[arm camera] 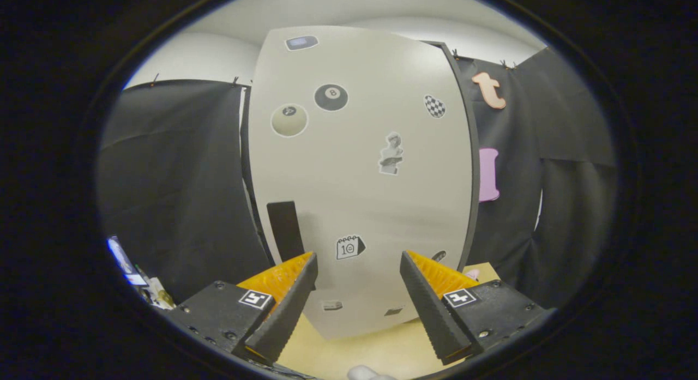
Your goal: Open the shoe cabinet door, grab the shoes and put them into the shoe cabinet, then close the shoe cabinet door.
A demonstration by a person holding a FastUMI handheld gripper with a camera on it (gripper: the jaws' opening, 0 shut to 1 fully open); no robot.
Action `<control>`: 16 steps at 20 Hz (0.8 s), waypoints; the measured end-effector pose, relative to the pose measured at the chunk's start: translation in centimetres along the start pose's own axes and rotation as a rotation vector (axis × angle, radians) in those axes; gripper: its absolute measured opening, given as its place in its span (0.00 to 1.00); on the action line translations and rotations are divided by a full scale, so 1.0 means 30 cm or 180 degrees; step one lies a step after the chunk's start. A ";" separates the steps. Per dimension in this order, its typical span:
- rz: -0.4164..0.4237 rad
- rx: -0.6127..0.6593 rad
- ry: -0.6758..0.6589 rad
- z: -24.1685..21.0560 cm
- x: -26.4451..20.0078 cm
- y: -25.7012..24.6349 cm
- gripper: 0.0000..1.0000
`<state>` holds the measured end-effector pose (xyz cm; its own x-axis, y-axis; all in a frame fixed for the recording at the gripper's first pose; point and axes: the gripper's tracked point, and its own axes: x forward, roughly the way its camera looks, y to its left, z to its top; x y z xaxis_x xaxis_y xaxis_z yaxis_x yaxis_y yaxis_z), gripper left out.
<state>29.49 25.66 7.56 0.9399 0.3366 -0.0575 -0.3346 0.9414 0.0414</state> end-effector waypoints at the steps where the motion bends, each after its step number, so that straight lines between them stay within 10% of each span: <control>1: -0.0017 0.0009 -0.0001 0.003 -0.009 -0.004 0.99; 16: -0.0450 -0.0044 -0.0139 0.046 -0.363 -0.062 0.99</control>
<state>19.97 20.20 9.48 0.9797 0.1998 -0.0185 -0.1993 0.9797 0.0222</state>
